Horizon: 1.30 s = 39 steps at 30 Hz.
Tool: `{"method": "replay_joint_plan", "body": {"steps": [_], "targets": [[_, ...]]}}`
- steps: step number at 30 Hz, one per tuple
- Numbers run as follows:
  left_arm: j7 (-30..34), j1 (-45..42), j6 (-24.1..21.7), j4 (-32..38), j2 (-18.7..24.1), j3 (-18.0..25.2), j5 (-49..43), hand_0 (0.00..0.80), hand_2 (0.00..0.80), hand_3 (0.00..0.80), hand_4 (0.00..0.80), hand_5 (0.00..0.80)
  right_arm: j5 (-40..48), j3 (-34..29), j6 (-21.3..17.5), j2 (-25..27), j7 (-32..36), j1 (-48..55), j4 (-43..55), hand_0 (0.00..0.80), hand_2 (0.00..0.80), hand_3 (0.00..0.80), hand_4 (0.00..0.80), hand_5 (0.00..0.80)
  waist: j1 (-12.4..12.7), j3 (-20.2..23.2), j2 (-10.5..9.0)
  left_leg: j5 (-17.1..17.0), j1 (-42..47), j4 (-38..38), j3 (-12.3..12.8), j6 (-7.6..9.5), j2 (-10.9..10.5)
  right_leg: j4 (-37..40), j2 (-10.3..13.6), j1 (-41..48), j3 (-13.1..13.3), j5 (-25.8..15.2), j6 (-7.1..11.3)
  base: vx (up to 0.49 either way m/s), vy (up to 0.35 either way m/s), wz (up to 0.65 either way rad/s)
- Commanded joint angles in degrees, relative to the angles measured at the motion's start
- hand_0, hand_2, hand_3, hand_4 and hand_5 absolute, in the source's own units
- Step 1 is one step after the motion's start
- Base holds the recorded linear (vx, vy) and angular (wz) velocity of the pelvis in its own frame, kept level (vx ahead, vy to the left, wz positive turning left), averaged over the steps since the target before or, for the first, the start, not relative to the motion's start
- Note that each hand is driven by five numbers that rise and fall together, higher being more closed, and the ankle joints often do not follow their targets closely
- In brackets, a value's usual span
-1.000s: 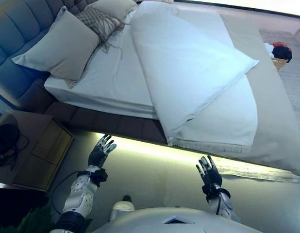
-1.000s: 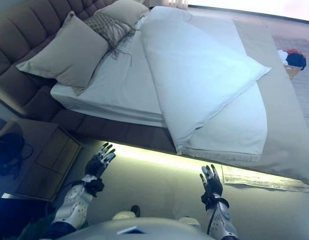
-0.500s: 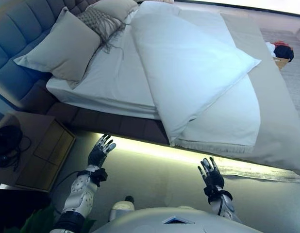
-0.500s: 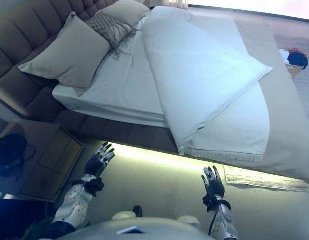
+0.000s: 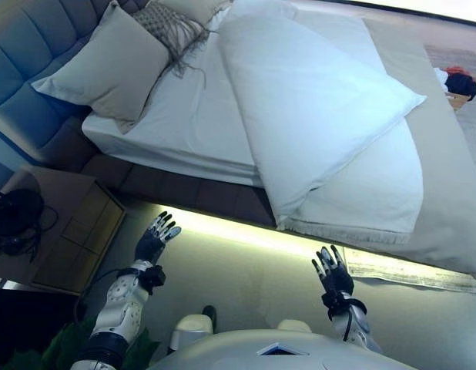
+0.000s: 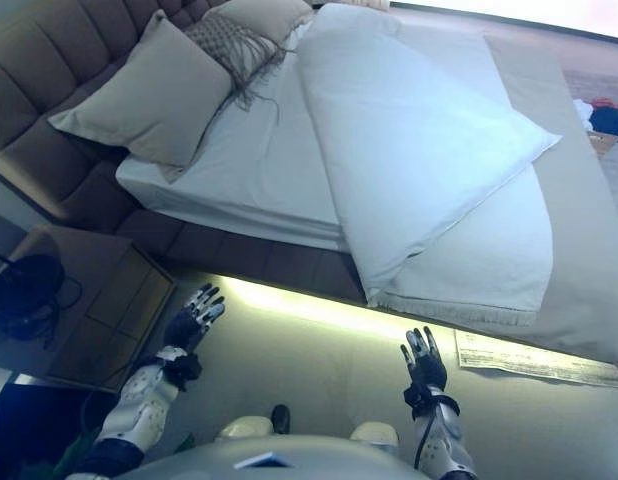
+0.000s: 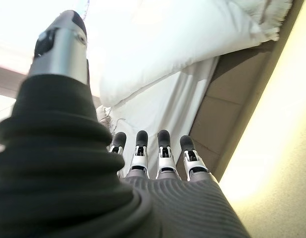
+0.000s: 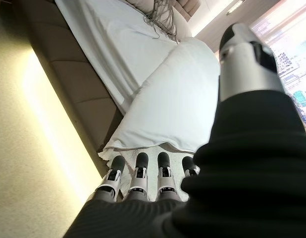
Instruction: Make the bed neatly
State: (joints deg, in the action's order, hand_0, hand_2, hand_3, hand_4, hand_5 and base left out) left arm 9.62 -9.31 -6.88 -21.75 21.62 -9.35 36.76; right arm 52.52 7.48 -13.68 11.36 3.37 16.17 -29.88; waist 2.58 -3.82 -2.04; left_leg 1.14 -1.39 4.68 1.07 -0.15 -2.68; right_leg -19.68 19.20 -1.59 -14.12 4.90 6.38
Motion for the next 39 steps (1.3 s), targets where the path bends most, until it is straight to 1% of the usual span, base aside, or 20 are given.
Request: {"method": "replay_joint_plan", "body": {"steps": [1, 3, 5, 7, 9, 12, 14, 16, 18, 20, 22, 23, 27, 28, 29, 31, 32, 34, 36, 39], "targets": [[1.48, 0.77, -1.54, 3.6, 1.06, 1.99, -1.37, 0.0, 0.0, 0.0, 0.0, 0.0, 0.96, -0.79, -2.57, 0.33, -0.12, -0.56, 3.9, 0.0, 0.0, 0.0, 0.0, 0.0, 0.97, -0.47, 2.4, 3.49, 1.77, 1.1, 2.07, 7.44, -3.02, -8.09, 1.92, -7.66, 4.96, -18.26, 1.88, 0.111, -0.01, 0.22], [0.8, 0.48, -1.28, 4.19, 1.23, 1.95, -0.84, 0.0, 0.0, 0.0, 0.0, 0.0, 1.04, -0.74, -2.49, 0.38, -0.37, -1.24, 3.59, 0.0, 0.0, 0.0, 0.0, 0.0, 0.77, -0.77, 1.88, 4.37, 2.25, 1.43, 1.49, 6.89, -3.46, -2.97, 0.81, -8.86, 4.22, -18.7, 1.95, 0.177, -0.128, 0.16], [-0.09, 1.03, -1.39, 3.93, 1.16, 1.56, -1.02, 0.0, 0.0, 0.0, 0.0, 0.0, 1.18, -0.56, -2.25, 0.23, -0.49, -2.26, 3.29, 0.0, 0.0, 0.0, 0.0, 0.0, 0.18, -1.25, 0.52, 6.32, 2.93, 2.3, 1.34, 6.15, -3.92, 5.92, -0.22, -9.72, 3.5, -19.17, 2.66, 0.223, -0.22, -0.02], [-0.49, 2.22, -1.89, 2.29, 0.92, 1.41, -0.88, 0.0, 0.0, 0.0, 0.0, 0.0, 1.23, 0.07, -1.77, 0.27, -0.75, -3.77, 2.48, 0.0, 0.0, 0.0, 0.0, 0.0, -0.53, -1.58, -0.89, 8.45, 3.88, 2.81, 1.89, 5.62, -4.26, 15.35, -0.83, -10.87, 3.1, -20.97, 3.96, 0.272, -0.218, -0.04], [0.03, 2.15, -2.19, 1.06, 0.86, 2.33, -0.7, 0.0, 0.0, 0.0, 0.0, 0.0, 1.0, 0.6, -1.36, 0.22, -0.54, -4.06, 2.13, 0.0, 0.0, 0.0, 0.0, 0.0, -0.98, -1.77, -1.2, 10.14, 5.17, 3.38, 2.64, 5.39, -3.6, 21.33, -1.49, -11.18, 2.43, -22.59, 4.59, 0.318, -0.192, 0.03], [1.59, 0.86, -2.71, 0.08, 1.02, 3.76, -0.96, 0.0, 0.0, 0.0, 0.0, 0.0, 0.36, 0.7, -1.12, -0.03, 0.93, -2.55, 2.23, 0.0, 0.0, 0.0, 0.0, 0.0, -1.51, -1.54, -1.7, 11.97, 6.68, 4.4, 2.78, 5.65, -2.77, 23.09, -2.03, -11.85, 2.41, -23.38, 4.75, 0.346, -0.217, 0.26], [2.4, -0.11, -2.78, -0.06, 1.13, 4.29, -1.6, 0.0, 0.0, 0.0, 0.0, 0.0, 0.44, 0.06, -1.1, -0.14, 2.12, -1.55, 1.61, 0.0, 0.0, 0.0, 0.0, 0.0, -1.71, -1.18, -1.98, 13.03, 7.59, 5.31, 1.8, 5.49, -2.17, 21.42, -1.93, -12.1, 3.28, -23.15, 4.52, 0.36, -0.249, 0.23], [2.24, -1.12, -2.35, 0.45, 0.97, 4.39, -2.16, 0.0, 0.0, 0.0, 0.0, 0.0, 0.53, -0.39, -0.65, 0.0, 2.35, -0.71, 1.44, 0.0, 0.0, 0.0, 0.0, 0.0, -1.77, -0.51, -2.14, 13.61, 8.29, 6.09, 0.44, 4.76, -1.18, 20.61, -2.36, -10.85, 4.46, -21.4, 4.8, 0.365, -0.285, 0.51], [1.46, -2.08, -2.03, 0.49, 0.46, 4.68, -1.16, 0.0, 0.0, 0.0, 0.0, 0.0, 0.36, 0.02, 0.38, 0.72, 1.29, -1.14, 1.8, 0.0, 0.0, 0.0, 0.0, 0.0, -1.79, 0.12, -1.99, 13.47, 9.24, 6.77, 0.17, 3.51, 0.14, 19.91, -3.23, -9.74, 5.17, -20.52, 4.85, 0.378, -0.323, 0.17], [1.73, -3.35, -1.96, 0.49, 0.15, 5.56, 0.34, 0.0, 0.0, 0.0, 0.0, 0.0, 0.82, 0.94, 1.98, 1.8, 0.36, -1.58, 3.9, 0.0, 0.0, 0.0, 0.0, 0.0, -2.12, 0.57, -1.25, 10.22, 10.4, 8.17, 0.01, 1.62, 3.09, 16.84, -4.8, -9.51, 6.22, -18.53, 3.83, 0.359, -0.352, 0.07], [2.35, -3.92, -3.1, 0.43, 0.3, 5.27, 0.65, 0.0, 0.0, 0.0, 0.0, 0.0, 1.48, 1.37, 2.77, 2.78, 0.76, -2.27, 4.11, 0.0, 0.0, 0.0, 0.0, 0.0, -2.33, 0.92, -0.5, 4.22, 9.67, 10.77, -0.91, -0.15, 5.72, 15.64, -7.56, -8.23, 6.84, -15.18, 2.41, 0.312, -0.36, 0.15], [2.4, -4.01, -3.27, 0.88, 0.22, 5.04, 1.01, 0.0, 0.0, 0.0, 0.0, 0.0, 1.61, 1.41, 3.0, 3.24, 0.74, -2.78, 3.95, 0.0, 0.0, 0.0, 0.0, 0.0, -2.26, 0.89, -0.33, 2.11, 8.85, 12.55, -1.41, -0.51, 6.34, 15.48, -8.61, -7.46, 6.87, -14.04, 1.53, 0.296, -0.347, 0.06], [1.19, -2.63, -4.54, 0.82, -0.92, 2.82, 1.36, 0.0, 0.0, 0.0, 0.0, 0.0, 2.48, 1.59, 2.02, 4.69, 0.6, -4.72, 2.47, 0.0, 0.0, 0.0, 0.0, 0.0, -2.81, 1.0, 0.09, -3.98, 5.31, 22.7, -2.22, -1.47, 6.79, 14.42, -11.98, -5.21, 6.53, -9.59, -2.62, 0.247, -0.274, -0.01], [1.13, -2.42, -4.68, 0.79, -0.97, 2.59, 1.32, 0.0, 0.0, 0.0, 0.0, 0.0, 2.56, 1.62, 1.94, 4.86, 0.51, -4.82, 2.42, 0.0, 0.0, 0.0, 0.0, 0.0, -2.92, 0.99, 0.12, -4.21, 4.78, 23.67, -2.29, -1.47, 6.74, 14.32, -12.2, -5.13, 6.58, -9.31, -2.89, 0.255, -0.282, -0.08], [0.37, -1.84, -5.63, 0.87, -1.4, 1.11, 1.74, 0.0, 0.0, 0.0, 0.0, 0.0, 2.4, 1.3, 1.58, 5.54, 0.33, -5.09, 1.71, 0.0, 0.0, 0.0, 0.0, 0.0, -3.31, 0.28, 0.0, -6.46, 1.27, 30.74, -1.24, -1.49, 7.1, 13.37, -13.34, -4.12, 6.62, -7.52, -4.84, 0.214, -0.233, -0.03], [-0.03, -1.51, -5.62, 1.24, -1.59, 0.51, 1.72, 0.0, 0.0, 0.0, 0.0, 0.0, 2.5, 0.79, 1.32, 5.68, 0.4, -4.97, 1.21, 0.0, 0.0, 0.0, 0.0, 0.0, -3.32, -0.22, -0.19, -6.95, -1.39, 32.64, -0.82, -1.25, 7.68, 13.1, -13.64, -3.6, 6.44, -7.06, -5.38, 0.175, -0.17, 0.12], [-0.27, -1.25, -5.75, 1.6, -1.76, -0.07, 1.56, 0.0, 0.0, 0.0, 0.0, 0.0, 2.89, 0.3, 0.93, 5.59, 0.72, -4.76, 0.97, 0.0, 0.0, 0.0, 0.0, 0.0, -3.1, -0.77, -0.37, -6.5, -3.19, 30.98, -0.45, -0.61, 7.8, 12.7, -13.74, -3.25, 6.1, -6.53, -5.41, 0.182, -0.095, 0.06], [-0.28, -0.95, -5.85, 1.75, -1.59, -0.5, 1.49, 0.0, 0.0, 0.0, 0.0, 0.0, 3.13, -0.04, 0.53, 5.28, 0.89, -4.06, 1.07, 0.0, 0.0, 0.0, 0.0, 0.0, -2.65, -1.46, 0.18, -7.17, -4.29, 24.22, -0.34, -0.79, 7.77, 12.28, -14.68, -2.26, 5.64, -5.21, -5.22, 0.222, -0.041, 0.24], [-0.21, -0.39, -5.0, 1.66, -1.57, -0.12, 1.39, 0.0, 0.0, 0.0, 0.0, 0.0, 3.16, -0.22, 0.61, 5.28, -0.07, -2.93, 2.77, 0.0, 0.0, 0.0, 0.0, 0.0, -2.12, -2.12, 1.05, -10.29, -5.48, 14.23, -0.08, -2.37, 8.69, 12.91, -15.74, -0.04, 5.25, -3.7, -5.02, 0.236, 0.022, 0.19], [-0.68, -0.18, -4.47, 0.9, -1.73, 0.23, 1.03, 0.0, 0.0, 0.0, 0.0, 0.0, 3.94, 0.17, 0.38, 5.93, -0.02, -1.22, 4.8, 0.0, 0.0, 0.0, 0.0, 0.0, -0.98, -2.54, 2.11, -13.89, -8.02, 3.33, -0.61, -4.25, 9.18, 13.98, -16.48, 2.85, 4.85, -2.36, -4.55, 0.304, 0.032, 0.27]]}}
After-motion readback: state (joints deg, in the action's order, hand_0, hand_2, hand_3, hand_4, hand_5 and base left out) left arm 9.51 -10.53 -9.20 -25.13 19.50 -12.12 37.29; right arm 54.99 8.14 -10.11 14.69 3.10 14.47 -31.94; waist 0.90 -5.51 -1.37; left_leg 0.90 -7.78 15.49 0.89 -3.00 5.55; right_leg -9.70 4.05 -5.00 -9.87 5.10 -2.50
